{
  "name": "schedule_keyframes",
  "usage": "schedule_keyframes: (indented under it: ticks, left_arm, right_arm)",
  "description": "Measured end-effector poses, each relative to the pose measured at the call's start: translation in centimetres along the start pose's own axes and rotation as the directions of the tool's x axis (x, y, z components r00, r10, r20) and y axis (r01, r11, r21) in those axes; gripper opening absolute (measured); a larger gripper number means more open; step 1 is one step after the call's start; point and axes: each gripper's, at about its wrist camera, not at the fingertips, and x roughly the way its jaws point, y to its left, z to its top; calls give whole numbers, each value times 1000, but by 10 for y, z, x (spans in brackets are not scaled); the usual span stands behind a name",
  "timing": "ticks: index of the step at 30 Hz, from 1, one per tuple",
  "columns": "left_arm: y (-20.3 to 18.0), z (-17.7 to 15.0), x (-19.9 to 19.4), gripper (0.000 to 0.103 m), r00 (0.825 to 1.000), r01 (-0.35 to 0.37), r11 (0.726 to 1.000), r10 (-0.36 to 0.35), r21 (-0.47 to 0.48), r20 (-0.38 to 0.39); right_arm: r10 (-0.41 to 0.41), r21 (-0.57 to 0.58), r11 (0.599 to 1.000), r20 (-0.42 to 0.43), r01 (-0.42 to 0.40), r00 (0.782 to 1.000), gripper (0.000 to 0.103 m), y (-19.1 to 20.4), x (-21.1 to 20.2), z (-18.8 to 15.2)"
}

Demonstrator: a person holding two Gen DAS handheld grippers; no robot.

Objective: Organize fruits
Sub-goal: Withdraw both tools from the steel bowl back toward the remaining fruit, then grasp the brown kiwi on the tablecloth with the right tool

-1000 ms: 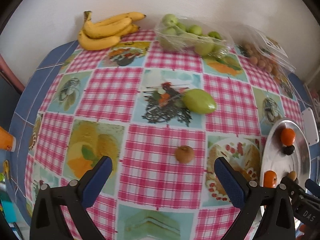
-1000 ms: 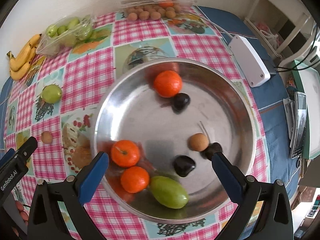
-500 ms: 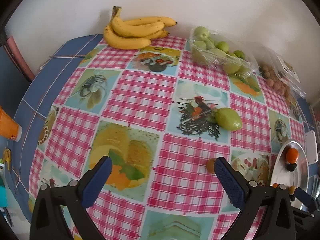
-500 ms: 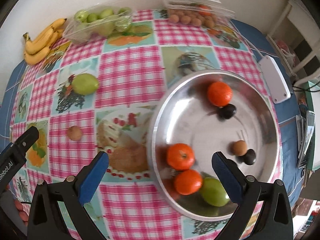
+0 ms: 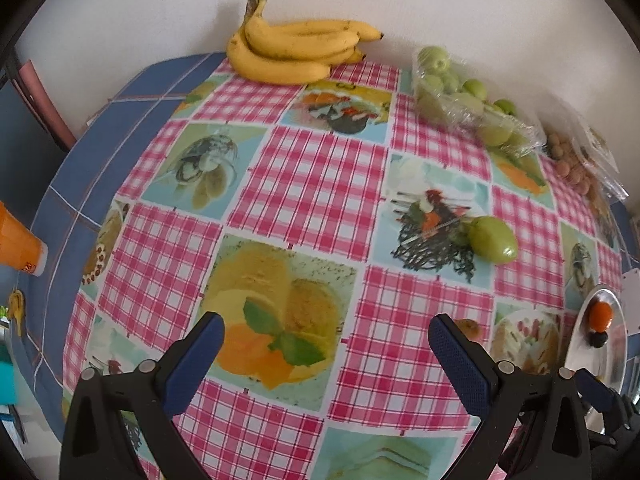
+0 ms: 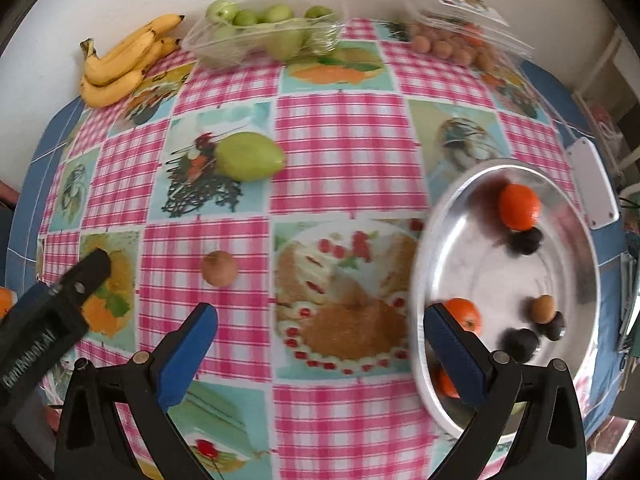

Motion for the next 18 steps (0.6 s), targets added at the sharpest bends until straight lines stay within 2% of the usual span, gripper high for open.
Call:
schedule_keyframes:
  ticks: [18]
  left_arm:
    - [10, -5, 40, 103, 995, -20, 1000, 17, -24, -102]
  right_arm:
    - [7, -67, 998, -26, -9, 1000, 102, 25, 38, -1]
